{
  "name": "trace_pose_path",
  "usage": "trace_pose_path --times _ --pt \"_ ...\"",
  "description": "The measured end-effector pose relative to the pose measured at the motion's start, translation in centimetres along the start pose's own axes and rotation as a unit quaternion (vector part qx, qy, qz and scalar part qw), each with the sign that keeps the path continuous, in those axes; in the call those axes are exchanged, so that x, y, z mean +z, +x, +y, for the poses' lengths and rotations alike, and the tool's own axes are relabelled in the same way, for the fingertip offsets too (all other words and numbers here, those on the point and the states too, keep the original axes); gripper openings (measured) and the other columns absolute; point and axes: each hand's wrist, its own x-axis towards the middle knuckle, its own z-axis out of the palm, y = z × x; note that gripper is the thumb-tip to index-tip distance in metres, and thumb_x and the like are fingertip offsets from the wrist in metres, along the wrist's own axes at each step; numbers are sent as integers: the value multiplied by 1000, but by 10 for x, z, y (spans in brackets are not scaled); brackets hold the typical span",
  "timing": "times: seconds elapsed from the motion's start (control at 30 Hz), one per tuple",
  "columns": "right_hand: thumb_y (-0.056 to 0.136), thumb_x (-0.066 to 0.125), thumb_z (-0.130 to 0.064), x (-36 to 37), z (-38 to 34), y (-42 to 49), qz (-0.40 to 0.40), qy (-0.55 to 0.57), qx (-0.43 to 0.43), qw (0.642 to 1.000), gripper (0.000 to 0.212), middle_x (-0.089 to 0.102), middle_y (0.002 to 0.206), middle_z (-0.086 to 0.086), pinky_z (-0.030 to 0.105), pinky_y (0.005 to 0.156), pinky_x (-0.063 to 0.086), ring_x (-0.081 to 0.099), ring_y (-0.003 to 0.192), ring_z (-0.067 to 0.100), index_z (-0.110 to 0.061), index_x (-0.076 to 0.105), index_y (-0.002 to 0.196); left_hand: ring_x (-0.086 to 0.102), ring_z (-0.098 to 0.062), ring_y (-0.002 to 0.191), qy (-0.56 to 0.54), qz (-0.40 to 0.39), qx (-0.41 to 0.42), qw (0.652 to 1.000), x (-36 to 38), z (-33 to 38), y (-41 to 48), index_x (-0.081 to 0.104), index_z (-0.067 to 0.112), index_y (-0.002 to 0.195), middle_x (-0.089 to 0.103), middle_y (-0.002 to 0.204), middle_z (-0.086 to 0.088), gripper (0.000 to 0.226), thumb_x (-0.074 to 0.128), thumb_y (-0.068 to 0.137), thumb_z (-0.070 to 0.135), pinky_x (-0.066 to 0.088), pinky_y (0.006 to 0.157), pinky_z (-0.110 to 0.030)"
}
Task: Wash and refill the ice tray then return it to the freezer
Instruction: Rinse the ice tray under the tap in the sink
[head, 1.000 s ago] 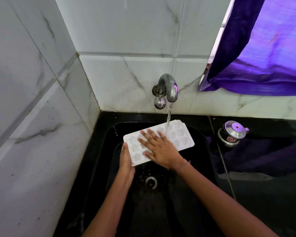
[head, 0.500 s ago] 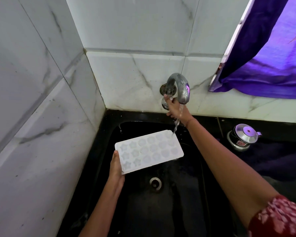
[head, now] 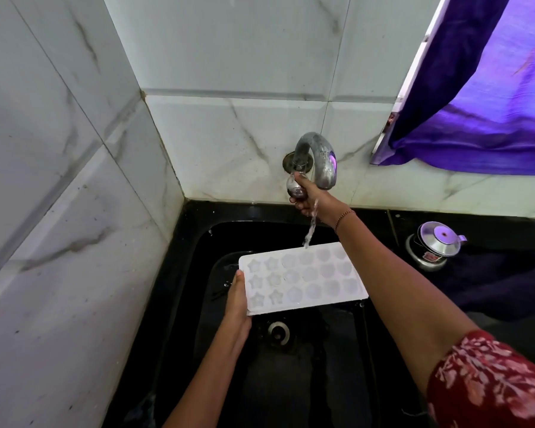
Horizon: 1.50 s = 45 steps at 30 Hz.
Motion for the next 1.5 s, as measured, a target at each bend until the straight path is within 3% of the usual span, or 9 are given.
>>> trace_pose_path --times 0.17,0.33,0.5,0.6,0.7,0.87,1.03,1.3,1.5 --pt "100 37 -38 -12 12 -22 63 -217 -32 974 43 64 109 14 33 83 46 58 92 20 -7 51 127 72 -24 86 11 -13 24 1000 2 13 -2 64 21 106 75 95 -5 41 31 99 45 57 58 -32" --pt "98 42 -42 -55 62 -79 215 -402 38 889 51 36 141 19 44 109 26 30 132 37 -15 42 141 72 -24 87 29 -6 52 998 -6 22 0 65 21 108 75 96 -5 42 32 98 47 57 64 -34" --pt "98 48 -24 -57 125 -138 155 -108 124 974 34 64 94 7 25 65 50 59 82 17 -5 59 124 71 -25 89 35 -10 59 998 -3 27 -4 61 19 116 71 104 -7 44 31 99 47 57 66 -35" --pt "97 49 -16 -53 142 -152 176 3 92 980 26 67 79 4 16 52 49 60 68 12 1 64 110 67 -26 96 67 -21 61 996 2 33 -11 57 17 122 68 111 -9 42 30 100 42 56 76 -38" --pt "96 51 -10 -51 145 -158 190 38 73 978 22 64 71 5 13 48 47 59 55 7 6 64 105 71 -24 84 134 -44 61 988 6 47 -24 64 11 112 72 102 -10 40 32 100 31 57 58 -29" --pt "95 51 -8 -55 142 -164 204 57 47 976 20 61 72 7 11 46 43 55 48 2 3 63 106 65 -28 94 271 -69 26 960 -6 58 -37 60 0 106 66 107 -14 27 37 92 3 56 68 -36" --pt "94 55 -11 -52 141 -171 226 35 32 973 16 63 71 3 13 49 46 56 51 2 -3 66 103 61 -13 81 322 -46 58 944 -23 52 -48 52 8 119 59 92 -3 35 50 88 -9 53 53 -23" --pt "86 63 2 -54 125 -177 233 -51 -13 971 20 59 68 4 15 60 56 60 65 13 1 66 105 64 -18 74 269 47 187 944 -30 50 -61 62 -7 108 65 82 -10 26 62 82 -10 57 57 -19" --pt "78 70 7 -47 108 -187 242 -142 -34 959 22 66 80 8 30 76 55 64 76 21 -4 63 96 66 -26 80 251 83 235 935 -30 51 -67 66 1 86 67 81 -13 15 69 76 -9 55 80 -36"
